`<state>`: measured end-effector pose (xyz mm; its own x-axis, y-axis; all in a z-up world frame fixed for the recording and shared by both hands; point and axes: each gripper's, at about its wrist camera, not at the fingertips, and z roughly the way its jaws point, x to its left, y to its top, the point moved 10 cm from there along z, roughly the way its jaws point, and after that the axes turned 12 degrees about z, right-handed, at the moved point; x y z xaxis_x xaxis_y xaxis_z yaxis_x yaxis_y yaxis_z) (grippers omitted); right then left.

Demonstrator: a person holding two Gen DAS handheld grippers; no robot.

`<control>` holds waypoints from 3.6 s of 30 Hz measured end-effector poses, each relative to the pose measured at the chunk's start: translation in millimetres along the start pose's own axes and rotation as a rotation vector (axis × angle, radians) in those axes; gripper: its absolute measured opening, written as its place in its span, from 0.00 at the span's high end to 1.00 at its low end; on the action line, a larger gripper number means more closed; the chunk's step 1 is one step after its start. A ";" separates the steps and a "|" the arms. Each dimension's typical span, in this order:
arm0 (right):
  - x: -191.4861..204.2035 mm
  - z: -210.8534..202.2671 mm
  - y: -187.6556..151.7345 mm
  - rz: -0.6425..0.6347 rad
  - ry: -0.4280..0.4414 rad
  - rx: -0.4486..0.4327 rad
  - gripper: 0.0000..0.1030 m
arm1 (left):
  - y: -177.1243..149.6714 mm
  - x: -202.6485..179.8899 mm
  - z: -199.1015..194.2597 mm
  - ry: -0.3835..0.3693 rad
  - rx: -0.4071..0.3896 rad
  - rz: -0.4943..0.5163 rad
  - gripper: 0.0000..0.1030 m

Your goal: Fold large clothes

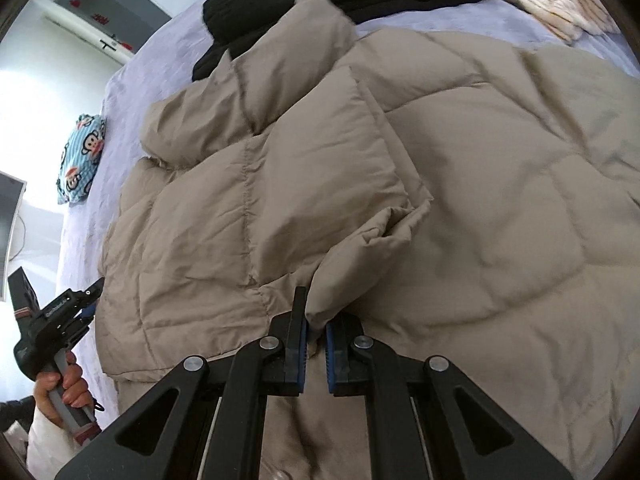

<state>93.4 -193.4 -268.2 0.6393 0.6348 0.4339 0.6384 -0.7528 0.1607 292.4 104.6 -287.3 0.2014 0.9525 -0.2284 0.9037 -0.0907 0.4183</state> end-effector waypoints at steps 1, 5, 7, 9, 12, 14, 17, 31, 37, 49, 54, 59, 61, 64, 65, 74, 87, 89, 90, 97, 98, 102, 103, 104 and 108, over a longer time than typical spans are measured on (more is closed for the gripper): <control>-0.1 3.2 0.5 0.009 0.000 -0.001 0.92 | -0.8 0.1 1.5 0.006 0.003 0.007 0.68; -6.0 2.1 1.3 0.059 0.028 0.008 0.92 | 1.3 0.2 -7.9 0.063 -0.015 0.028 0.68; -11.8 -3.7 0.6 0.054 0.024 0.019 0.85 | 3.9 1.3 -19.6 0.085 -0.039 0.038 0.68; -16.4 -13.7 1.2 0.047 0.006 0.018 0.71 | 4.7 0.9 -34.1 0.102 -0.065 0.060 0.68; -21.8 -41.5 6.4 0.037 -0.032 -0.044 0.52 | 4.2 -5.1 -56.4 0.110 -0.091 0.100 0.68; -26.3 -66.7 15.0 0.024 -0.055 -0.138 0.52 | 3.0 -14.3 -66.5 0.106 -0.099 0.125 0.68; -20.4 -88.1 27.5 -0.011 -0.037 -0.228 0.67 | -4.3 -36.0 -74.0 0.084 -0.099 0.173 0.68; -64.3 -35.0 -3.6 -0.003 -0.063 -0.017 0.87 | -47.5 -53.3 -25.1 0.192 0.029 0.271 0.67; -87.7 -71.5 -9.8 0.102 0.046 0.002 0.70 | -50.7 -78.3 -51.3 0.174 0.020 0.291 0.67; -139.8 -106.7 -20.9 0.213 0.120 0.044 0.41 | -94.2 -208.4 -60.1 0.052 0.049 0.407 0.08; -172.9 -124.3 -0.3 0.246 0.126 0.017 0.31 | -114.2 -258.7 -45.4 0.047 0.105 0.430 0.08; -223.9 -148.9 26.8 0.340 0.150 -0.044 0.17 | -132.5 -302.5 -36.7 0.029 0.135 0.433 0.08; -249.9 -159.5 40.9 0.386 0.150 -0.074 0.16 | -142.2 -319.9 -31.0 0.024 0.161 0.437 0.08; -289.1 -172.9 61.2 0.465 0.157 -0.121 0.00 | -152.0 -341.2 -25.8 0.037 0.174 0.470 0.08; -302.6 -176.8 67.7 0.494 0.162 -0.140 0.00 | -154.3 -347.1 -24.7 0.038 0.176 0.478 0.08; -382.5 -197.1 110.6 0.606 0.141 -0.211 0.00 | -166.3 -379.6 -13.4 0.041 0.208 0.481 0.08; -424.0 -206.2 188.9 0.892 0.489 -0.294 0.01 | -149.8 -419.6 -32.6 -0.029 0.162 0.481 0.08; -425.8 -203.6 191.0 0.936 0.514 -0.282 0.13 | -143.5 -417.0 -37.7 -0.018 0.146 0.472 0.08; -426.2 -200.1 191.6 0.962 0.517 -0.263 0.24 | -140.9 -414.3 -38.9 -0.014 0.142 0.469 0.08; -398.2 -202.3 196.9 0.944 0.580 -0.249 0.91 | -125.4 -381.2 -51.6 0.058 0.126 0.441 0.08; -382.9 -206.2 201.2 0.910 0.596 -0.249 0.91 | -123.6 -374.2 -52.7 0.073 0.127 0.435 0.08; -317.4 -221.7 214.9 0.729 0.596 -0.251 0.91 | -119.0 -343.7 -53.2 0.107 0.136 0.408 0.08; -298.5 -224.9 217.4 0.677 0.591 -0.251 0.91 | -117.7 -335.2 -53.0 0.121 0.136 0.405 0.08; -276.8 -228.1 219.4 0.616 0.582 -0.251 0.91 | -115.9 -325.9 -53.0 0.139 0.135 0.404 0.08; -174.9 -225.9 217.4 0.327 0.518 -0.233 0.91 | -112.1 -293.6 -57.0 0.187 0.133 0.392 0.08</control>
<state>23.5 -507.4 -108.8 0.4585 0.2449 0.8543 0.2997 -0.9476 0.1108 110.5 -148.4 -217.1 0.4774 0.8738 0.0929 0.8160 -0.4801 0.3220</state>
